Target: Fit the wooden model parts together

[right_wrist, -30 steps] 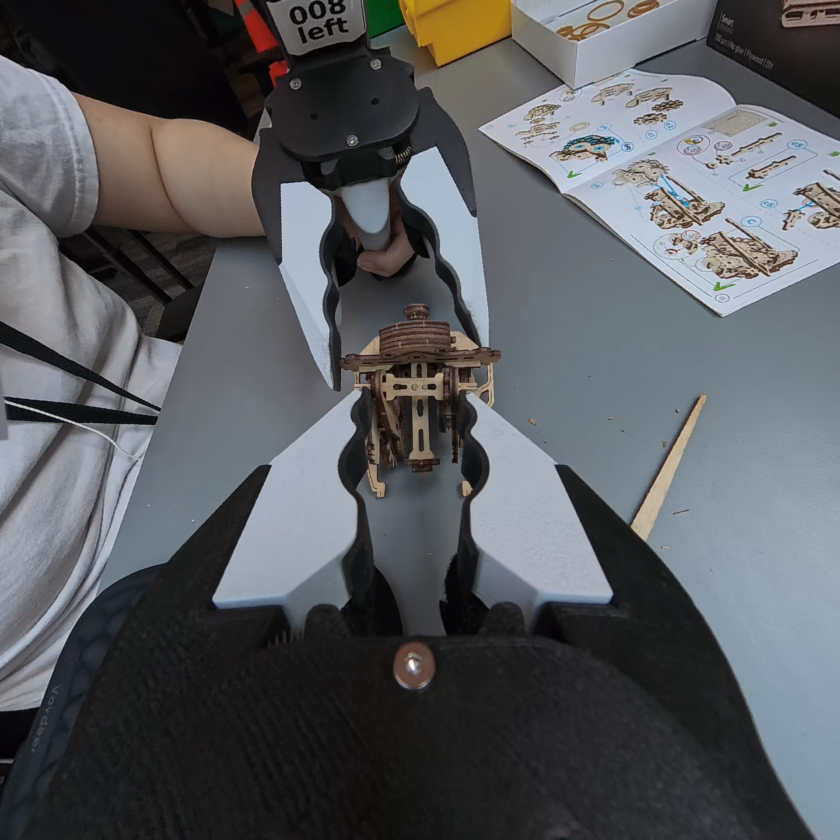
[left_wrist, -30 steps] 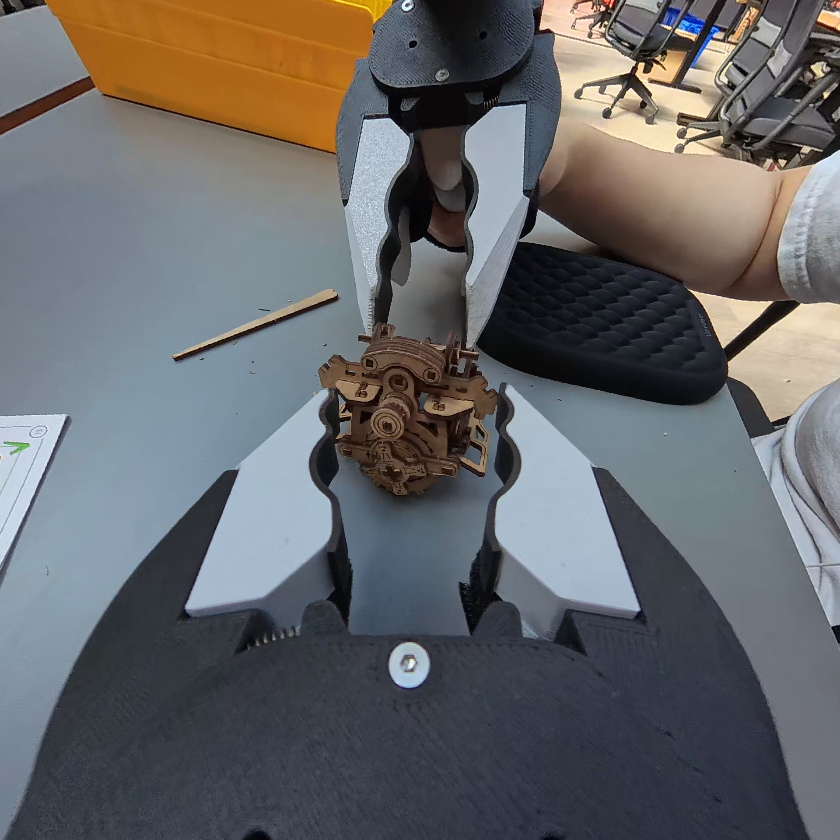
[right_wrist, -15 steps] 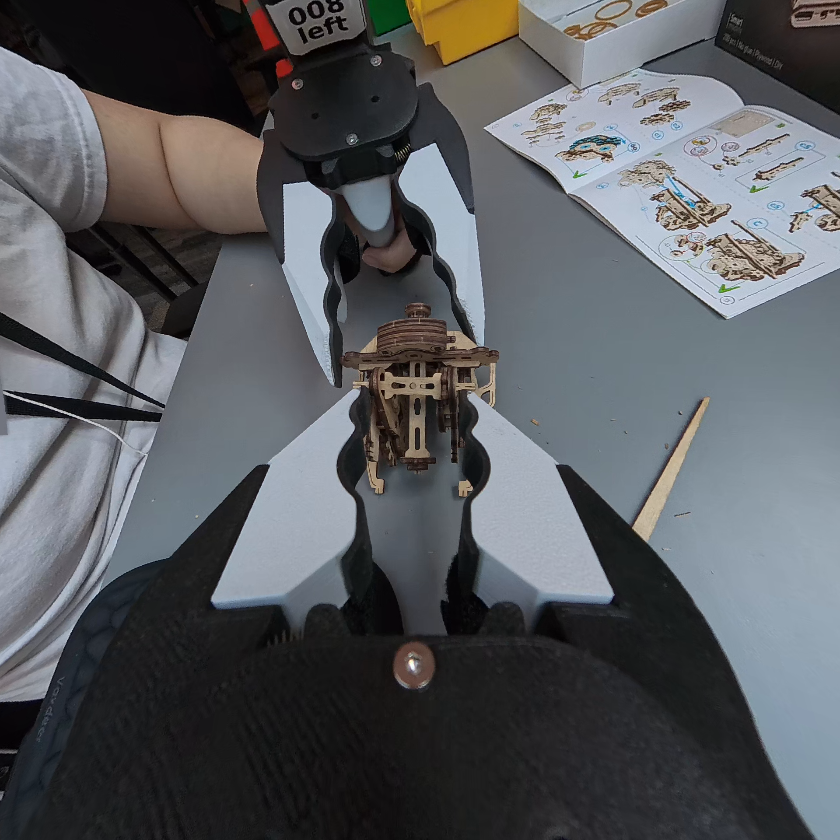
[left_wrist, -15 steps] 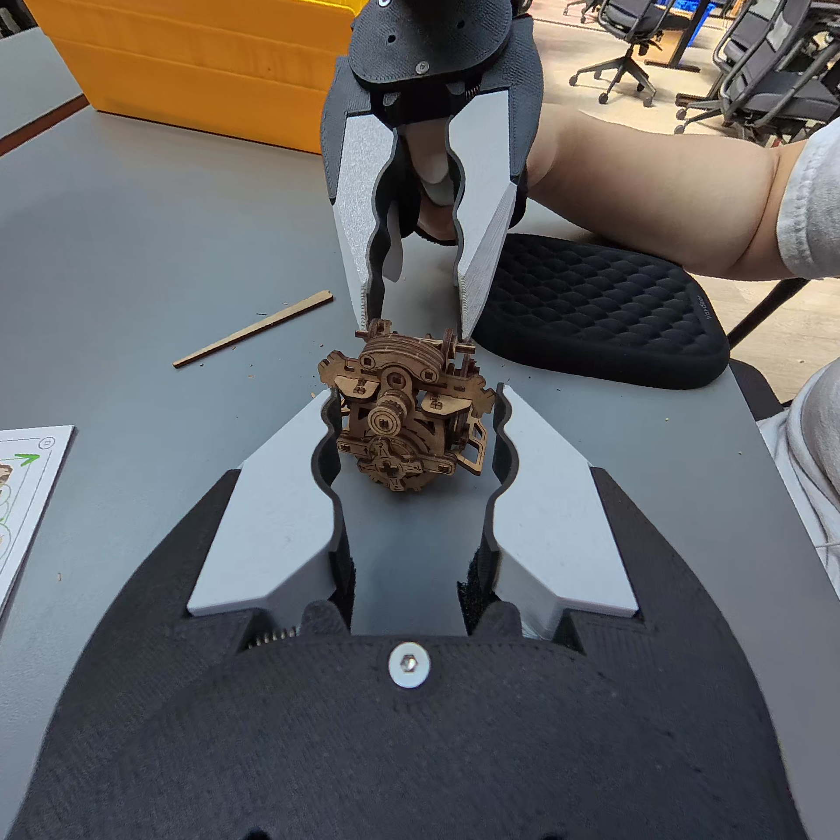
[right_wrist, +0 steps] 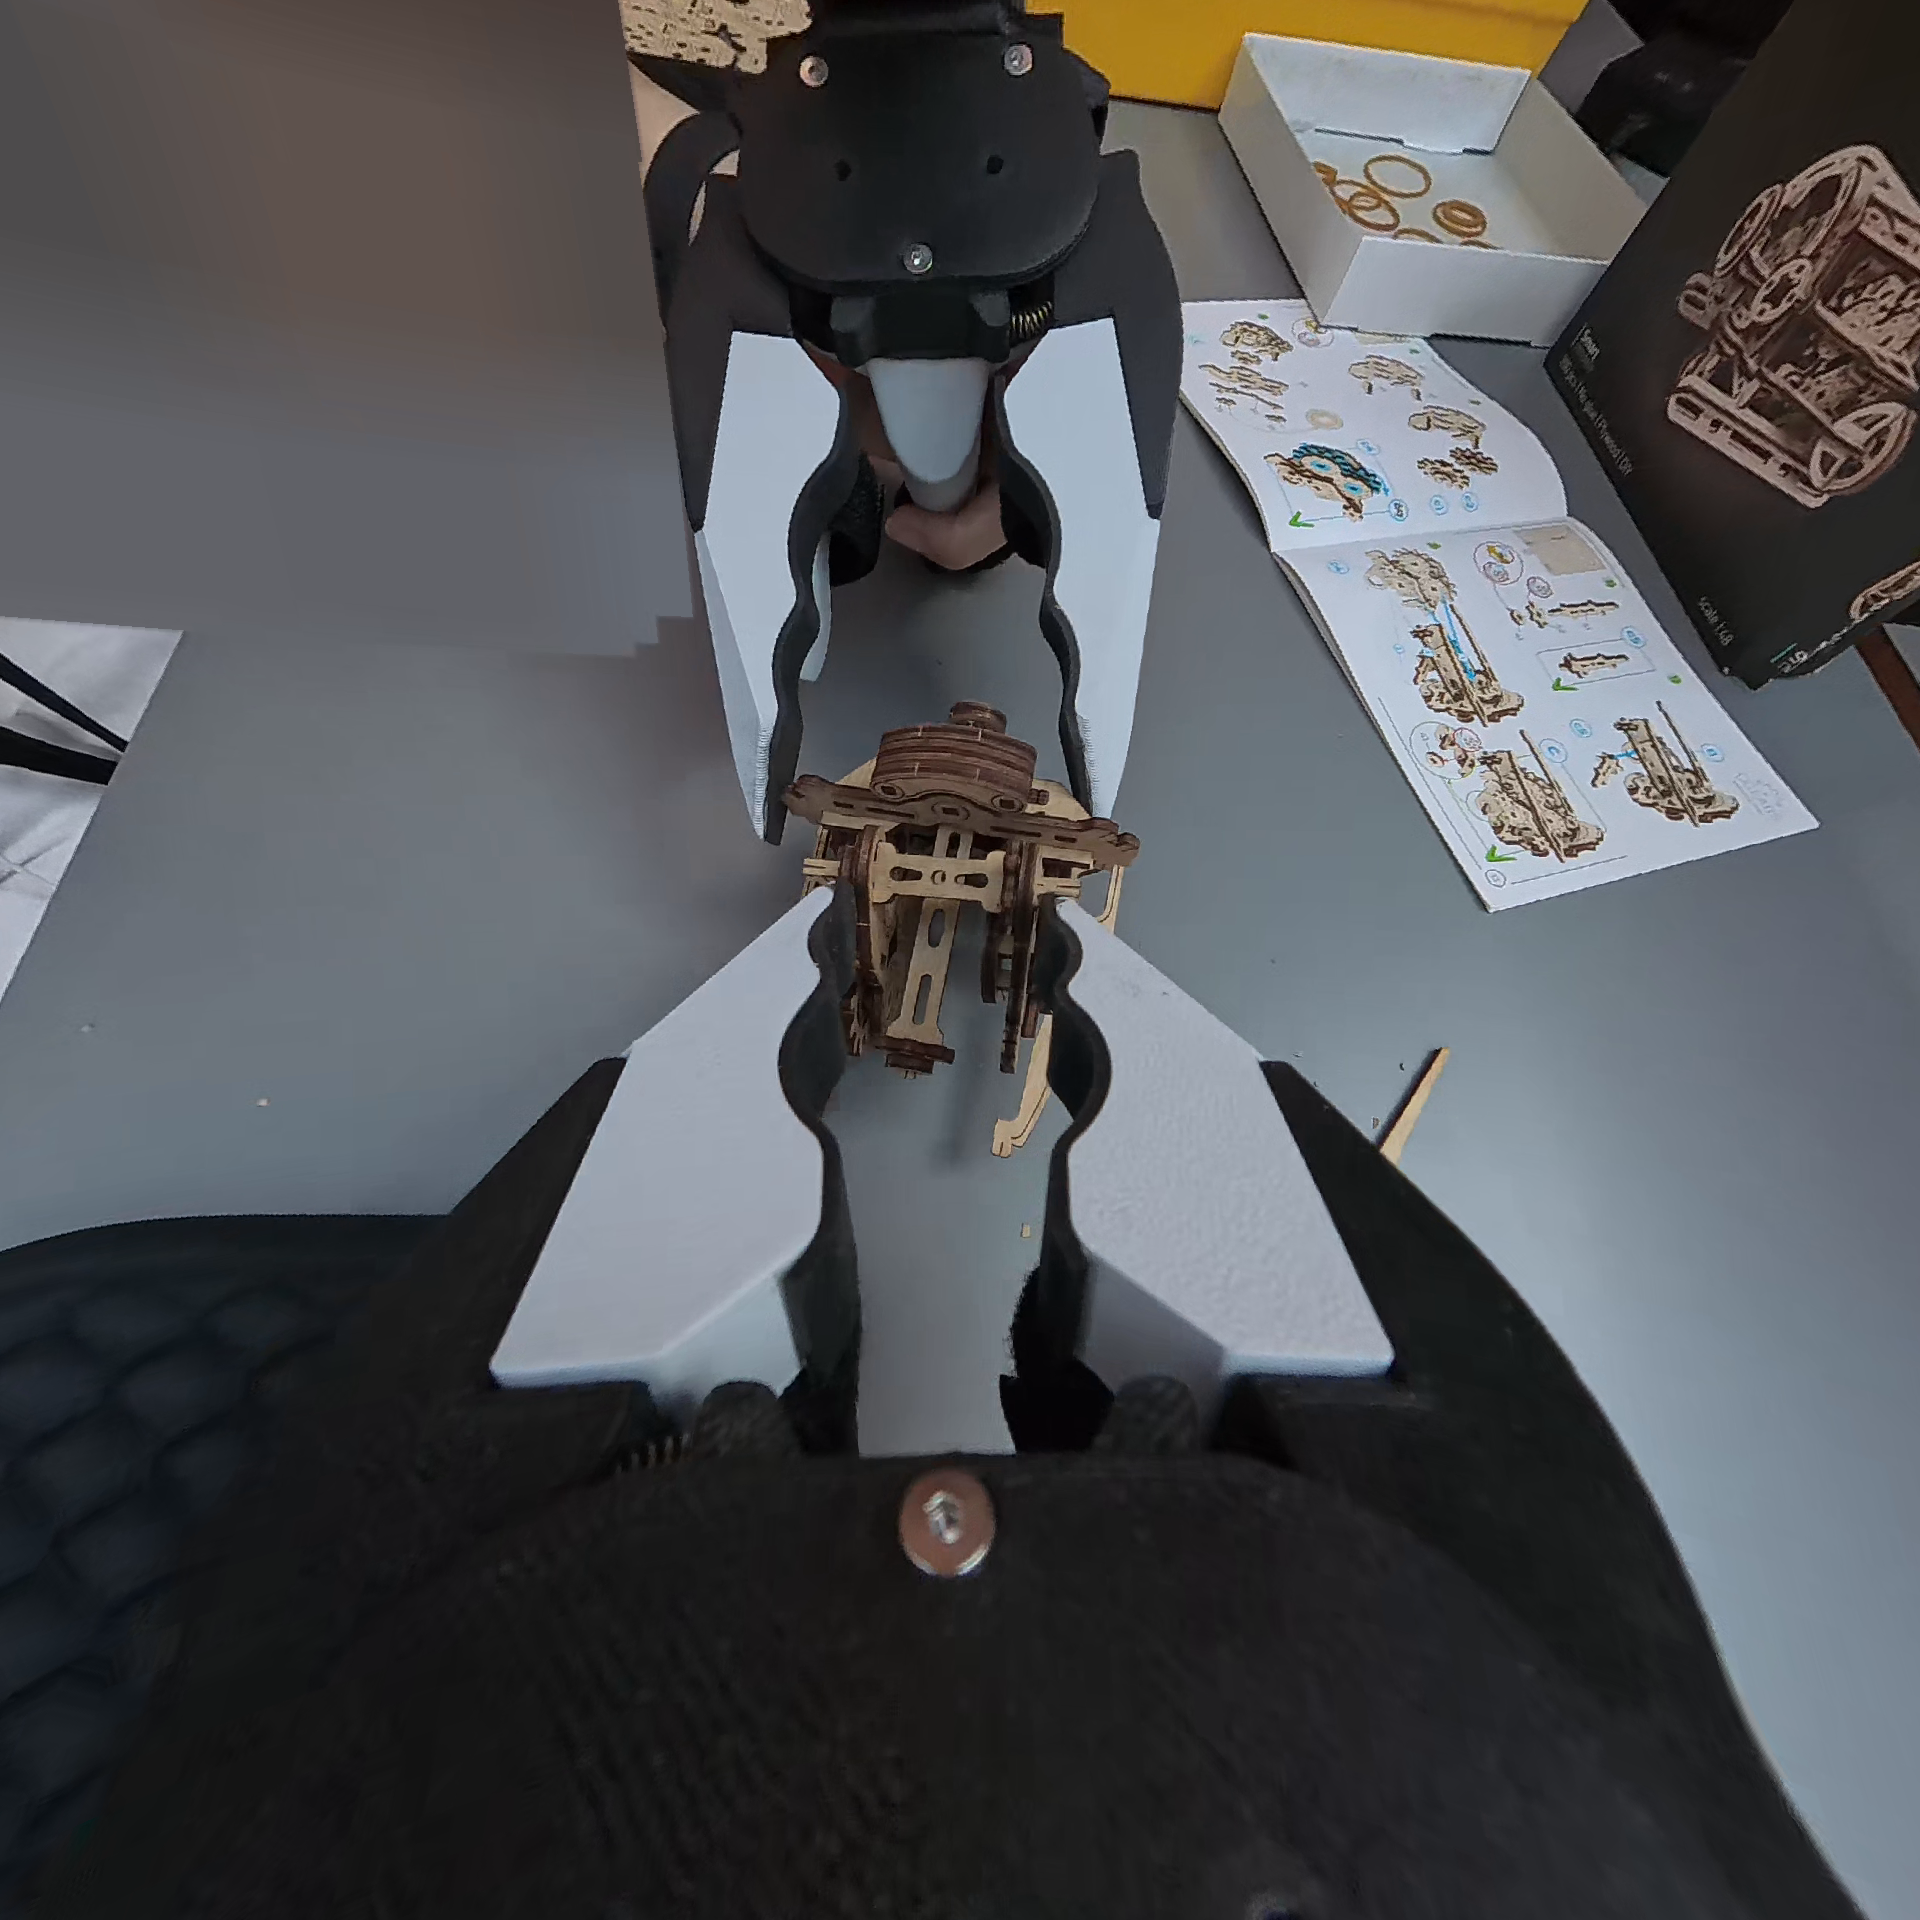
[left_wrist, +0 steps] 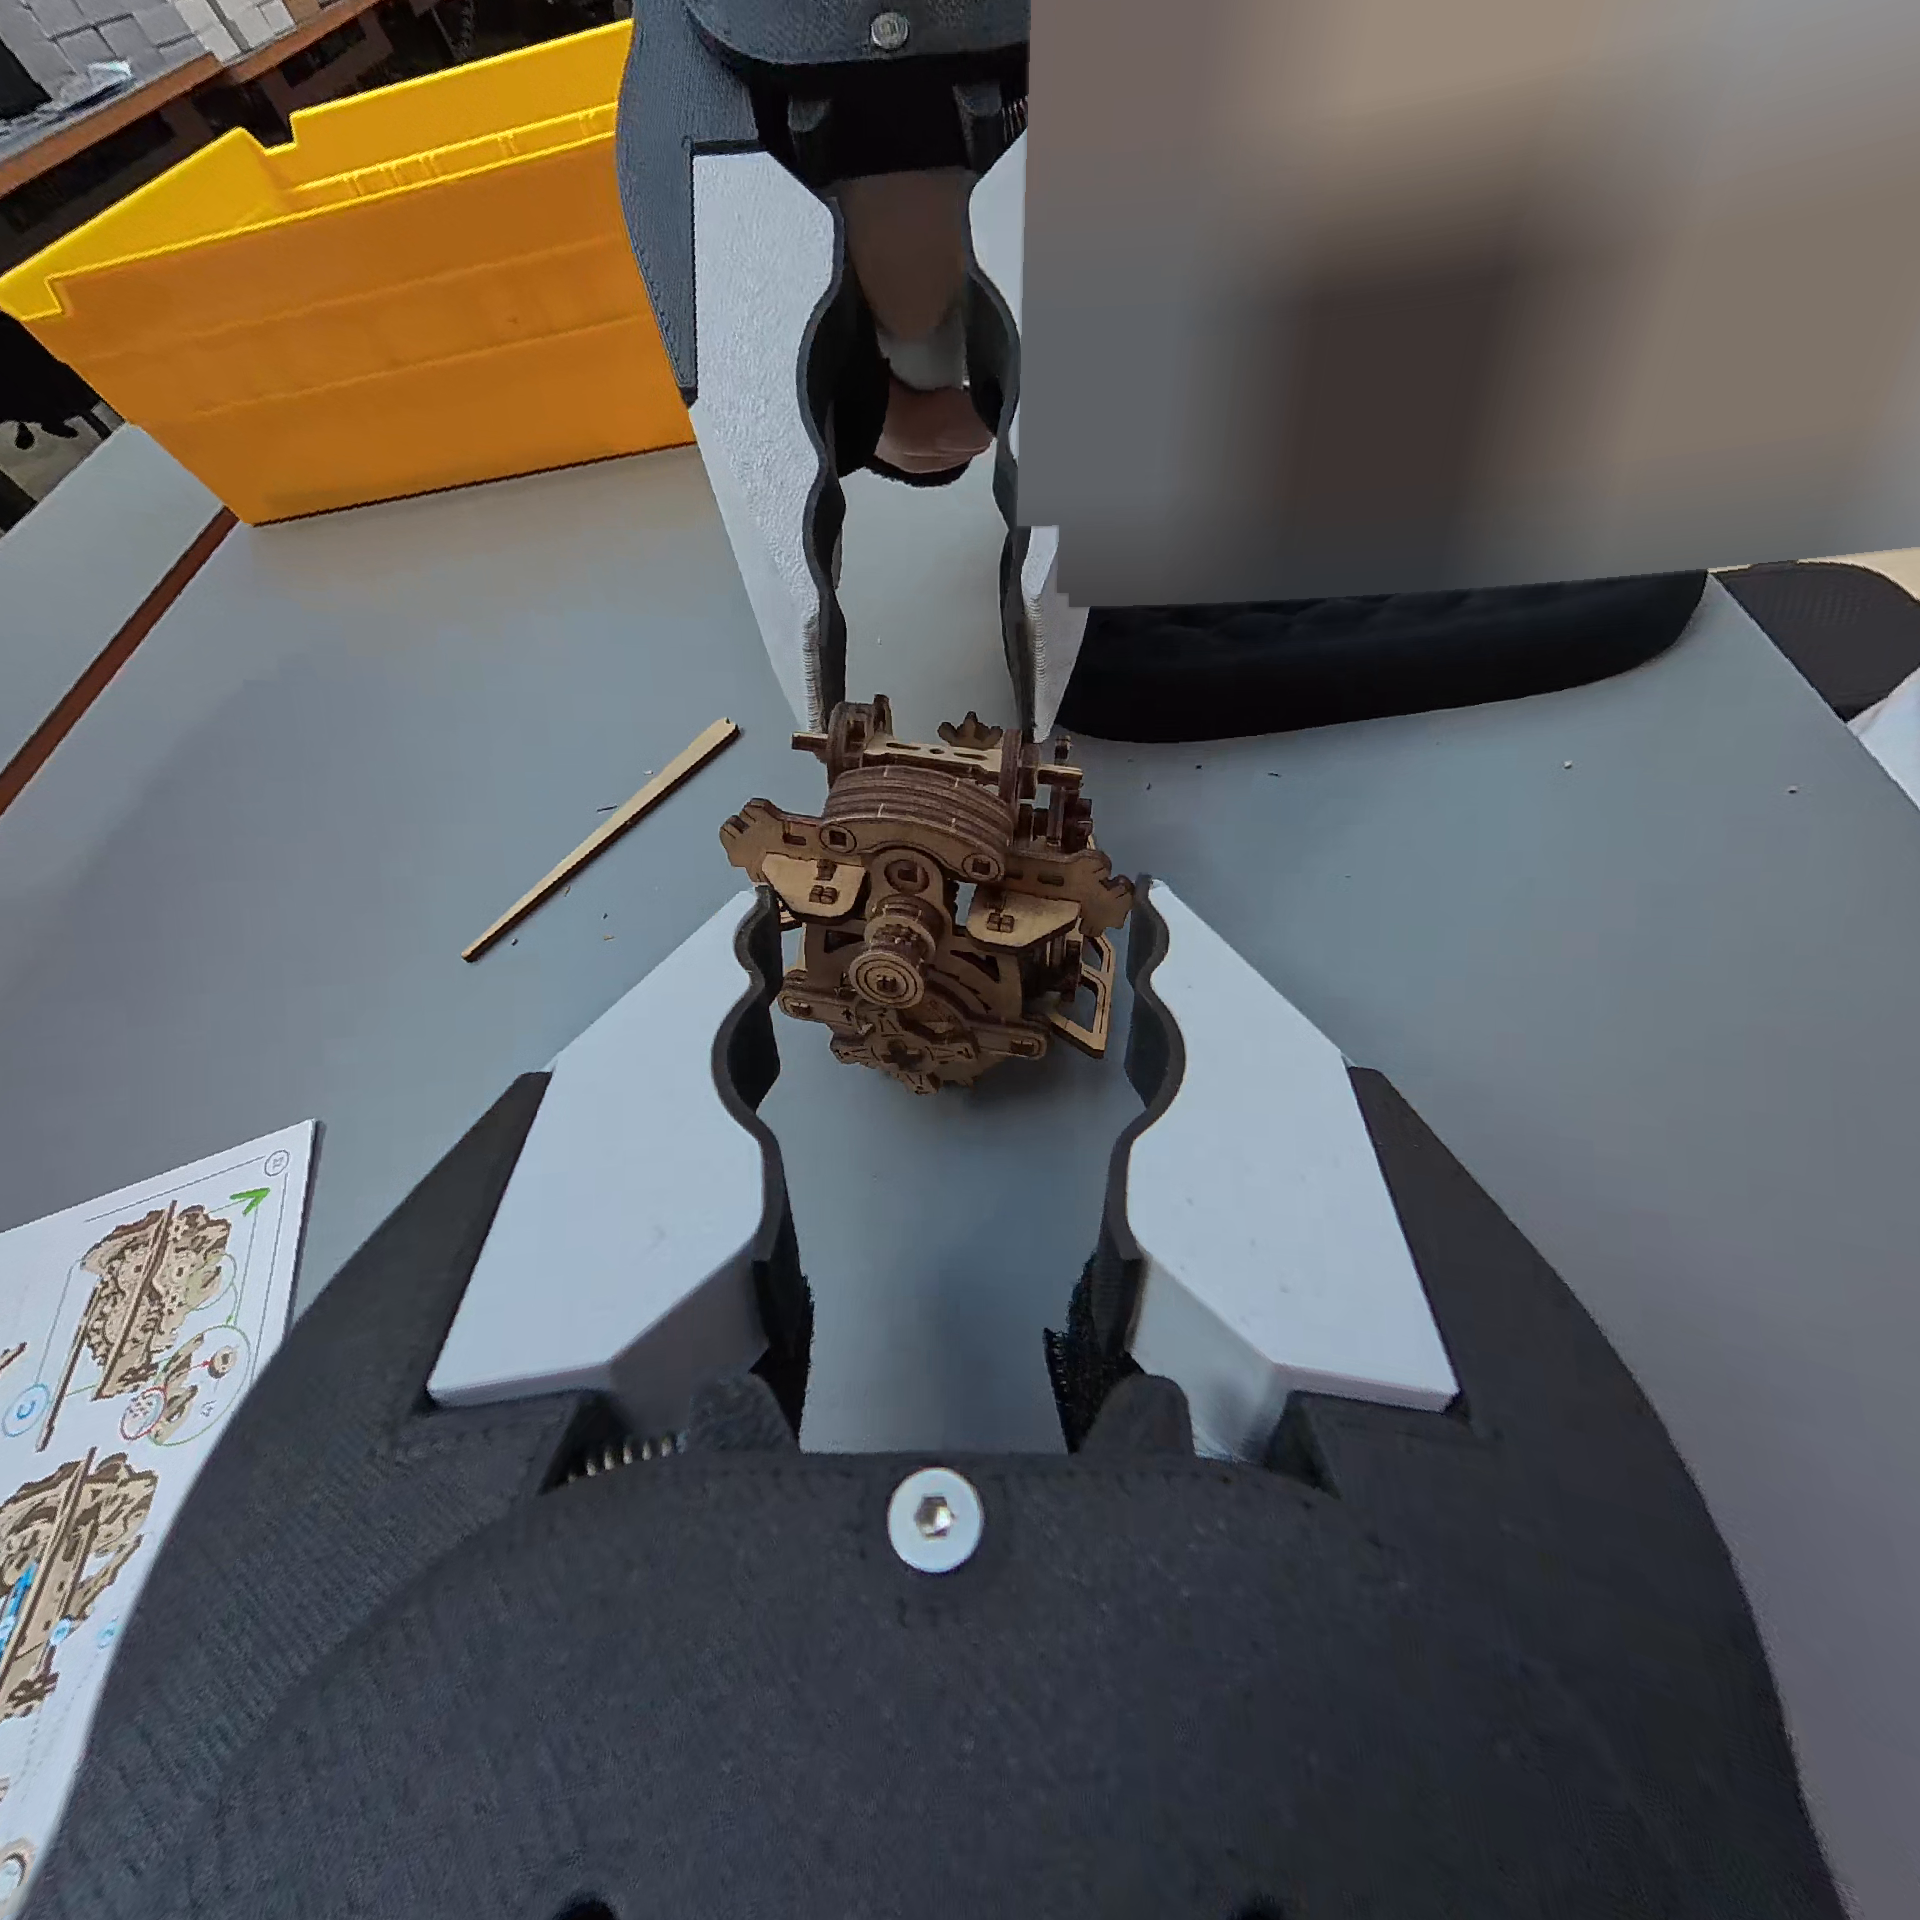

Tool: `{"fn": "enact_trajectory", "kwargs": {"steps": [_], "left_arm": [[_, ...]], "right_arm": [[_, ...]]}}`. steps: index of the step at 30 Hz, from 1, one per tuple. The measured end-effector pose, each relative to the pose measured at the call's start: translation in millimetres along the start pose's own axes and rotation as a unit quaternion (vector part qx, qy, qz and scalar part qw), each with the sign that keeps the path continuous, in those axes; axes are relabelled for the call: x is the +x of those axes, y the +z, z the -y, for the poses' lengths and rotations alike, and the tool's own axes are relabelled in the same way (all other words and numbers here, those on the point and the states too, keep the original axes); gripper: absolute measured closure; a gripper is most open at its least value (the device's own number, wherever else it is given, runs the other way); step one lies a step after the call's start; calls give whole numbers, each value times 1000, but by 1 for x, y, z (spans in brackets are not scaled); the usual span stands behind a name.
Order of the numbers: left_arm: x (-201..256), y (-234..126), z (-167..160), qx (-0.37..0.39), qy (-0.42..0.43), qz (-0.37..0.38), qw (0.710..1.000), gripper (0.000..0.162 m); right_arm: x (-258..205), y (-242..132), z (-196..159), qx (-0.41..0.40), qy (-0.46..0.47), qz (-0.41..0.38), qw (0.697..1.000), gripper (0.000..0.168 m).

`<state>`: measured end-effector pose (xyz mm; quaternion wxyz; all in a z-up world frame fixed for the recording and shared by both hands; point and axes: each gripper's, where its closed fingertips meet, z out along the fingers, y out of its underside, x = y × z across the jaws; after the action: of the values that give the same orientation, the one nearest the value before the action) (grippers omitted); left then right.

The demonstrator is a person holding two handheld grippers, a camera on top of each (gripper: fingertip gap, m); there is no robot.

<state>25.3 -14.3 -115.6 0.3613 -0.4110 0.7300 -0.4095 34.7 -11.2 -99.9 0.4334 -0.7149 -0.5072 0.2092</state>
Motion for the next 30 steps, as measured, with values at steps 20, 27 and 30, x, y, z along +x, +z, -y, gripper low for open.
{"fn": "enact_trajectory", "kwargs": {"steps": [20, 27, 30], "left_arm": [[1, -6, -7, -21, 128, 35, 991, 97], [1, -6, -7, -27, 127, 38, 991, 97], [0, -6, -7, -27, 124, 38, 991, 97]], "right_arm": [[-7, 5, 6, -39, -133, -70, 988, 135], [-6, 5, 6, -36, -130, -71, 988, 135], [-6, 5, 6, -35, -128, -71, 989, 135]]}}
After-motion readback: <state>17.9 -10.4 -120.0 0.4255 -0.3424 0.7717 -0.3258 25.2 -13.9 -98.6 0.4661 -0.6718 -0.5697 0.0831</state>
